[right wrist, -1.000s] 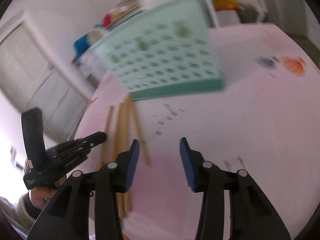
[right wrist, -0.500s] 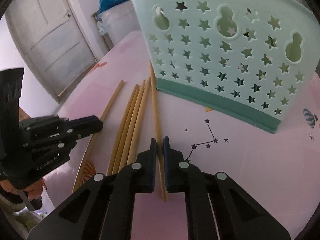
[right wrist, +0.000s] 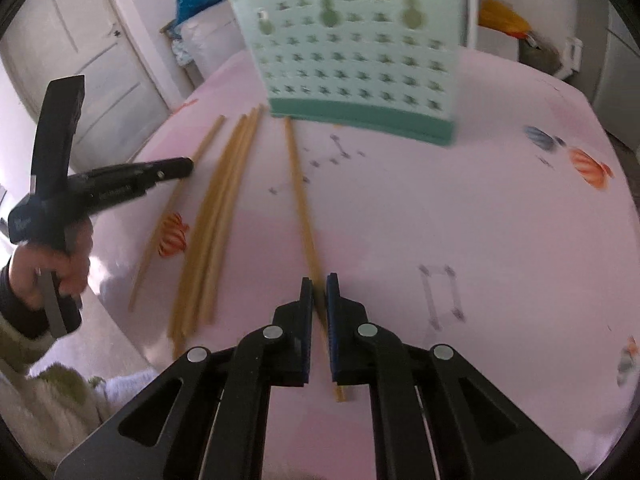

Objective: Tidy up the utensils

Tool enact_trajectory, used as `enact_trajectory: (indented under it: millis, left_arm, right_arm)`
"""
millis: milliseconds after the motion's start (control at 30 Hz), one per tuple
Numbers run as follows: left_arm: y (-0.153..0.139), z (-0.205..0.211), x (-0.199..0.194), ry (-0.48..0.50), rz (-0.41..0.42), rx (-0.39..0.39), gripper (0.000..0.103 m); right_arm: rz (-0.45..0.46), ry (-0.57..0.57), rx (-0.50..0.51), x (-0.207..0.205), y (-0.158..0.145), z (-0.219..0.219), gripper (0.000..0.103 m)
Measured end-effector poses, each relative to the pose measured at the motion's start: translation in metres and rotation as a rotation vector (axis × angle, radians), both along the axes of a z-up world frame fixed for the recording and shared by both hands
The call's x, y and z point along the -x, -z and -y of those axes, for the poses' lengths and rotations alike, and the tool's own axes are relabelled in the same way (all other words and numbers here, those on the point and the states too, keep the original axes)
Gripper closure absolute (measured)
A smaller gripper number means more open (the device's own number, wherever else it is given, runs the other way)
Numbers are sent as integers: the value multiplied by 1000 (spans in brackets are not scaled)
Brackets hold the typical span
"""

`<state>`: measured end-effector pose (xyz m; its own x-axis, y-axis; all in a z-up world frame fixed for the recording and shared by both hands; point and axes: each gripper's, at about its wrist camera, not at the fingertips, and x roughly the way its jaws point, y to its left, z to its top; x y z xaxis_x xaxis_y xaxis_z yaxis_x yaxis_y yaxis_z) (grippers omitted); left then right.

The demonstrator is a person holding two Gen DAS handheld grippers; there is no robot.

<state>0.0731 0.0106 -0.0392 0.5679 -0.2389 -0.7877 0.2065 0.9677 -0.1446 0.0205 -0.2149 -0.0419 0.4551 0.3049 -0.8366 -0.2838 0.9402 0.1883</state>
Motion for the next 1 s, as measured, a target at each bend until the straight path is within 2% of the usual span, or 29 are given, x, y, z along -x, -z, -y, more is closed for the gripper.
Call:
enact_trajectory:
  millis: [233,267,333,367,467,633,767,900,1000]
  left_arm:
    - [-1,-8,-9,2,-78,53,94]
    - [-2,-8,-11,3,-86,52,92]
    - [-2,-7,-16,10,-108,52,90]
    - [-2,-6,-19,12,-116,45,88]
    - [-3,-5,-28,7,-141,33,84]
    - [-5,-4,-48,-19,-176,5,82]
    - [-5,-4,-62,-31,-163,-32,82]
    - [-5,-4,-76,-39,-153,-62,82]
    - [-4,-1,-82,-34,-128,-103,82]
  right_arm:
    - [14,23,-24,-5,-12,20,93]
    - [21,29,-35,-10,-15,20,90]
    - [41,35,-65,-21,-21,20,75]
    - [46,37,-64,-27,-21,18,74]
    - [43,11,-58,-46,-19,5,74]
    - [45,-48,-13,-79,-13,-27,74]
    - [45,-110,30,-95,-10,-54,74]
    - [31,-118,93,-113,-2,-72,75]
    - [37,-114,127,-122,-2,-78,81]
